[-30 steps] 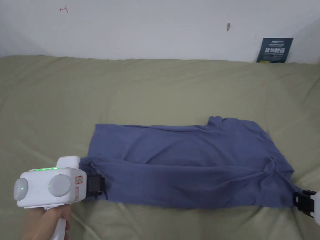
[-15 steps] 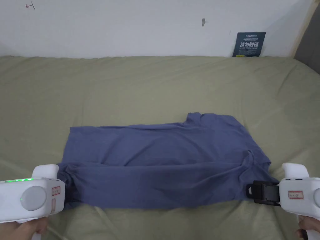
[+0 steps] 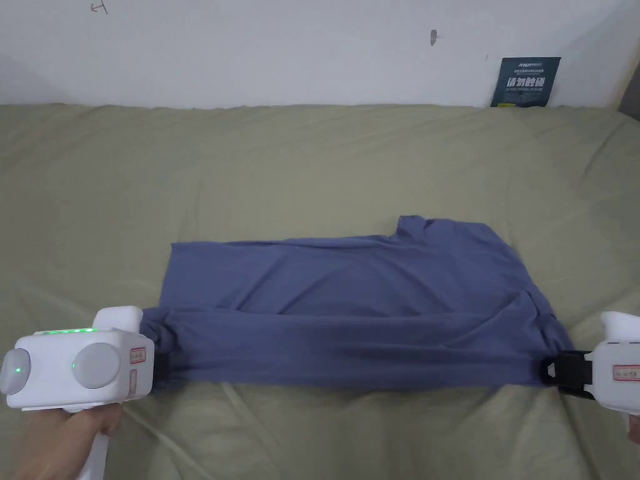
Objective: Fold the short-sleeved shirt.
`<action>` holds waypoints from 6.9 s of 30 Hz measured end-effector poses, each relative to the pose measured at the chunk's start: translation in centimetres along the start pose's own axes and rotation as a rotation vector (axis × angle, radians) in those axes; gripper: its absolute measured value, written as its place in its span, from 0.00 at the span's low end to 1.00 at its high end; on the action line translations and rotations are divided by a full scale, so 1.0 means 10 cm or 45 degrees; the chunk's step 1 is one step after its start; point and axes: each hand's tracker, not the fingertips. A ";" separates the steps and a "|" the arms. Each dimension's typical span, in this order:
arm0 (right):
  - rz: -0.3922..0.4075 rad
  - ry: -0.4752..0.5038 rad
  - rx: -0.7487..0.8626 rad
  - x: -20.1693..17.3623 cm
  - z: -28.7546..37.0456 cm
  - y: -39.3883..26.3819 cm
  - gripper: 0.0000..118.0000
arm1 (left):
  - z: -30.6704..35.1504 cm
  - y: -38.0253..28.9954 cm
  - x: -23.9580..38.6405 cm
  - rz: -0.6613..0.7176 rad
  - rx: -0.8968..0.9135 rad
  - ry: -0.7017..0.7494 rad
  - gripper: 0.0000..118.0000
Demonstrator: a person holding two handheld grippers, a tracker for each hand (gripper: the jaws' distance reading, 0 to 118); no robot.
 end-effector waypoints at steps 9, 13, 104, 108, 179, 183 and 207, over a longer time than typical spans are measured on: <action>0.007 0.012 -0.003 0.16 0.56 -0.61 0.14 | 0.56 -0.64 -0.09 0.012 -0.028 -0.047 0.05; -0.007 0.017 -0.043 0.23 0.74 -1.03 0.14 | 0.77 -1.03 -0.13 0.023 -0.039 -0.064 0.05; 0.179 0.006 0.145 0.15 1.20 0.04 0.02 | 0.97 -0.18 -0.25 -0.006 0.193 -0.211 0.00; 0.198 0.005 0.175 0.21 1.39 -0.44 0.02 | 1.22 -0.66 -0.28 -0.043 0.202 -0.221 0.00; 0.280 -0.319 0.748 -1.51 2.07 -1.68 0.00 | 0.23 -1.22 -1.00 0.544 -0.252 -1.136 0.94; 0.259 -0.300 0.730 -1.52 2.03 -1.66 0.00 | -0.08 -1.31 -0.83 0.539 -0.331 -1.040 0.07; 0.261 -0.212 0.762 -1.31 2.10 -1.58 0.00 | 1.38 -0.77 -0.74 0.229 -0.050 -0.481 0.05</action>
